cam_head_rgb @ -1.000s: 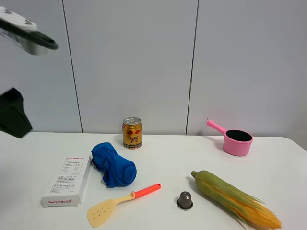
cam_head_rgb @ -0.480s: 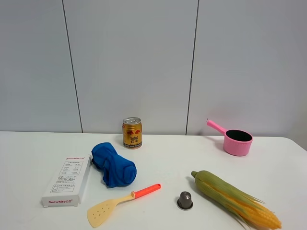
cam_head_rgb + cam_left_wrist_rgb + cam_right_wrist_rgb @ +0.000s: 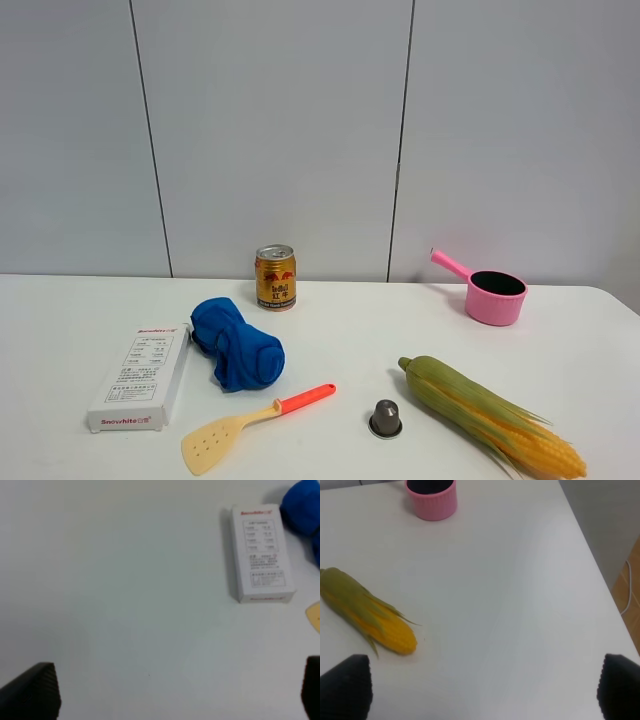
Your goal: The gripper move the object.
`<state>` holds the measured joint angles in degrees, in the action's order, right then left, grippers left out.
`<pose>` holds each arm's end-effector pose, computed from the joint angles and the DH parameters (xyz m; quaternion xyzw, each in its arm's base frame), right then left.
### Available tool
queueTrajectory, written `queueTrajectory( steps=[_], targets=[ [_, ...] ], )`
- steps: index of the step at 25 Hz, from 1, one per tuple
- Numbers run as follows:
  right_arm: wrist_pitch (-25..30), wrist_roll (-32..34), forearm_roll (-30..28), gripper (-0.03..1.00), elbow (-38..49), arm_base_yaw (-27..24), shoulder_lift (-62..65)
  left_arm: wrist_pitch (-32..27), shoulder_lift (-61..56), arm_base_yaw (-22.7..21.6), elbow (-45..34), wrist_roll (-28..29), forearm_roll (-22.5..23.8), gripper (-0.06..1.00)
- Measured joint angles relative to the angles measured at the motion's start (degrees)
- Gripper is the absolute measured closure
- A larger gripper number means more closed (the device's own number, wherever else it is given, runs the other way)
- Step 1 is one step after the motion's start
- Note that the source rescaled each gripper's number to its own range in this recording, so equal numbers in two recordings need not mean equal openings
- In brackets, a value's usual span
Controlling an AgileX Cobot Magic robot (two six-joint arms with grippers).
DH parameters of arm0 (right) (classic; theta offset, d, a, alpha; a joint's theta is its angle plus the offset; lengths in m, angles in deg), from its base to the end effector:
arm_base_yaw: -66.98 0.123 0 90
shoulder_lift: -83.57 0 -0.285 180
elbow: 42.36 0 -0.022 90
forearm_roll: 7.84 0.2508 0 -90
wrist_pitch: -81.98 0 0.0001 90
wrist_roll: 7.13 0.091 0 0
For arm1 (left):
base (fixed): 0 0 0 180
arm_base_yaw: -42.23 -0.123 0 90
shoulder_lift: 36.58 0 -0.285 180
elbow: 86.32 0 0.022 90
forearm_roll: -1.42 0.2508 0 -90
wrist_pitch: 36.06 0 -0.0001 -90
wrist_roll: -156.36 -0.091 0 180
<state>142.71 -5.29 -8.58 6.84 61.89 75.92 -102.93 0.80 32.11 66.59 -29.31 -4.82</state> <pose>-0.0040 -0.0007 0.2743 0.0519 0.8537 -0.0211 0.5178 0.0591 0.0013 0.3642 -0.0342 0.9092 0.0026 0.4150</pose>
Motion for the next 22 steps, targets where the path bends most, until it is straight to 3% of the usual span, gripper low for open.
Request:
queueTrajectory(
  steps=[11,19,22],
  targets=[
    [0.0,0.0,0.0,-0.03,0.0,0.0,0.0,5.6,-22.0,0.0,-19.4,-5.6,-0.7,-0.02],
    [0.0,0.0,0.0,-0.03,0.0,0.0,0.0,5.5,-26.9,0.0,-20.6,-5.7,-0.7,-0.02],
    [0.0,0.0,0.0,-0.03,0.0,0.0,0.0,5.5,-26.9,0.0,-20.6,-2.5,-0.9,-0.02]
  ],
)
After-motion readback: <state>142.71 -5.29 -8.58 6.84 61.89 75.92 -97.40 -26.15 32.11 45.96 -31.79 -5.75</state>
